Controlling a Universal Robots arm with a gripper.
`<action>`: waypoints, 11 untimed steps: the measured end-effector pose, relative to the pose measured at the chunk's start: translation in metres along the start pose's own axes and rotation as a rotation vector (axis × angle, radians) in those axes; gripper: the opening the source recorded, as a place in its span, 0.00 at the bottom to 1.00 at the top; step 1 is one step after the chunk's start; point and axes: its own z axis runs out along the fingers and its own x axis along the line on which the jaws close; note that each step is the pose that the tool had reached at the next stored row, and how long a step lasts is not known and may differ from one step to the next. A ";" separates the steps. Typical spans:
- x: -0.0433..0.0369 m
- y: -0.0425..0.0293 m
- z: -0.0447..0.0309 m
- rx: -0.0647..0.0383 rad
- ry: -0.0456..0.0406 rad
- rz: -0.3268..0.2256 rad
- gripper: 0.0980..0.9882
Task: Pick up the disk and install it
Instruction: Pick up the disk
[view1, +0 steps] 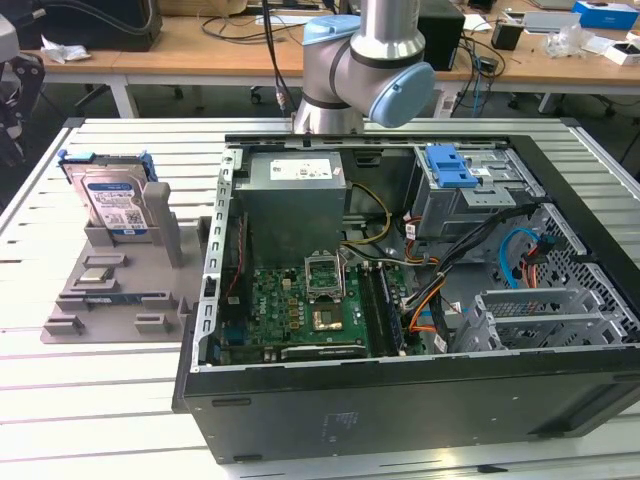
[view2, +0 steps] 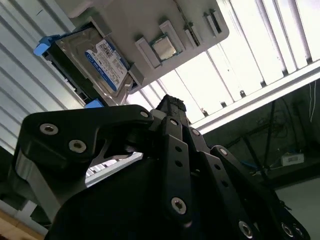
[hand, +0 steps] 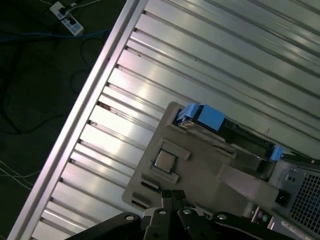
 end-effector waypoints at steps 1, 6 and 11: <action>0.0000 0.0000 0.0000 0.000 0.0011 -0.018 0.01; 0.0000 0.0000 0.0000 0.003 0.0058 -0.074 0.01; 0.0000 0.0000 0.0000 0.002 0.0076 -0.115 0.01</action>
